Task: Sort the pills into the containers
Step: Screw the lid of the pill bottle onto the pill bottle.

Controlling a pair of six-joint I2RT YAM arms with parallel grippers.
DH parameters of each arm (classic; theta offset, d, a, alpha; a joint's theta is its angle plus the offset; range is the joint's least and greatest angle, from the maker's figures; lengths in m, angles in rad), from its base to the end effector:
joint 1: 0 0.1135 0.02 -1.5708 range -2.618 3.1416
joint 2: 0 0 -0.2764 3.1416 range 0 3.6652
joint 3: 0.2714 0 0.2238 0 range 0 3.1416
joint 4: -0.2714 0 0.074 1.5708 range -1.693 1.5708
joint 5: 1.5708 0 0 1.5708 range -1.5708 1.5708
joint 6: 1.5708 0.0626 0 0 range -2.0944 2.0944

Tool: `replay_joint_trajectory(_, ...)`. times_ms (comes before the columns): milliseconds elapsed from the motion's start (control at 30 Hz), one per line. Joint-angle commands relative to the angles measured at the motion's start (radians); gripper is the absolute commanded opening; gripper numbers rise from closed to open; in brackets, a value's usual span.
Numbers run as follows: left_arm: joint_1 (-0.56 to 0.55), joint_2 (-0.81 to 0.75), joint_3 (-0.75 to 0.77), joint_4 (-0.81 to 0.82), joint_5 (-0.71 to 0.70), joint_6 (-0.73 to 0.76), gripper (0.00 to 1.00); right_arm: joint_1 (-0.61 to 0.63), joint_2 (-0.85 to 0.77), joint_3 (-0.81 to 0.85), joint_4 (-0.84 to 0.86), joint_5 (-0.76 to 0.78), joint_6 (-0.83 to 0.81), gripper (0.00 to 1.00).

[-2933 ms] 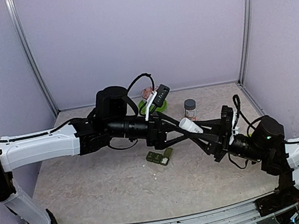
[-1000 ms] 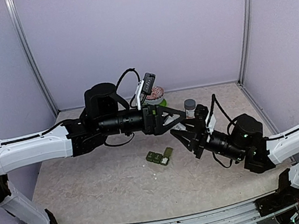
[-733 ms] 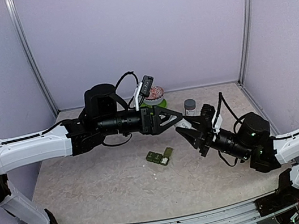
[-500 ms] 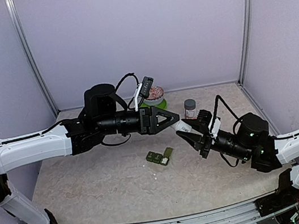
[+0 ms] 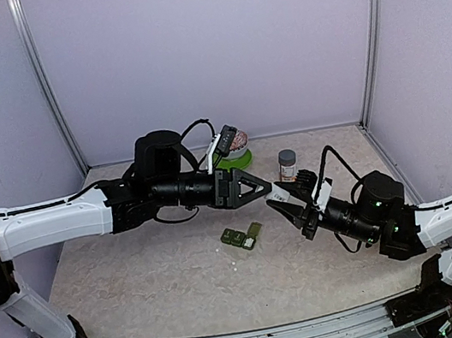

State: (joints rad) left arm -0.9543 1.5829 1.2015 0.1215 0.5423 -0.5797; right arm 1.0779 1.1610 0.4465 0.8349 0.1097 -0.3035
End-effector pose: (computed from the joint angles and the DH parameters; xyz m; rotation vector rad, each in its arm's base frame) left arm 0.1871 -0.3199 0.3325 0.8133 1.9351 -1.5061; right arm 0.1231 0.2146 0.2874 -0.8675 1.1928 0.5523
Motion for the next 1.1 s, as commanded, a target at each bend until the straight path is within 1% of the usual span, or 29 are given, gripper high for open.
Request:
replay_joint_trajectory(0,0.010,0.008,0.018,-0.007,0.004,0.001,0.61,0.007,-0.023,-0.014,0.017,-0.002,-0.011,0.20)
replay_joint_trajectory(133,0.012,0.008,0.014,0.019,0.021,-0.004,0.52,0.007,-0.017,-0.011,0.010,-0.002,-0.015,0.20)
replay_joint_trajectory(167,0.012,0.009,0.014,0.024,0.027,-0.004,0.48,0.007,-0.016,-0.012,0.012,-0.004,-0.014,0.20)
replay_joint_trajectory(200,0.012,0.010,0.015,0.030,0.032,-0.004,0.41,0.007,-0.016,-0.012,0.013,-0.006,-0.014,0.20)
replay_joint_trajectory(233,0.012,0.012,0.015,0.033,0.040,-0.003,0.38,0.007,-0.018,-0.013,0.014,-0.005,-0.013,0.20)
replay_joint_trajectory(267,0.012,0.013,0.014,0.040,0.048,-0.003,0.32,0.007,-0.019,-0.014,0.015,-0.006,-0.011,0.20)
replay_joint_trajectory(300,0.012,0.015,0.014,0.042,0.056,-0.002,0.29,0.007,-0.022,-0.014,0.016,-0.006,-0.010,0.20)
replay_joint_trajectory(467,0.006,0.020,0.007,0.065,0.089,0.025,0.23,0.007,-0.037,-0.014,0.025,-0.025,0.029,0.20)
replay_joint_trajectory(567,0.000,0.016,-0.001,0.087,0.125,0.063,0.15,0.007,-0.039,-0.003,0.022,-0.037,0.100,0.20)
replay_joint_trajectory(633,-0.003,0.011,-0.009,0.100,0.142,0.093,0.07,0.007,-0.038,0.010,0.003,-0.037,0.155,0.20)
replay_joint_trajectory(733,-0.004,0.000,-0.017,0.100,0.170,0.144,0.05,0.007,-0.049,0.025,-0.024,-0.088,0.236,0.20)
replay_joint_trajectory(833,-0.012,-0.009,-0.018,0.086,0.189,0.196,0.02,0.007,-0.077,0.035,-0.050,-0.093,0.297,0.20)
replay_joint_trajectory(1000,-0.018,-0.009,-0.010,0.065,0.208,0.237,0.00,0.005,-0.121,0.039,-0.074,-0.101,0.322,0.23)
replay_joint_trajectory(1067,-0.014,-0.006,-0.009,0.061,0.189,0.220,0.00,0.007,-0.121,0.043,-0.085,-0.096,0.314,0.27)
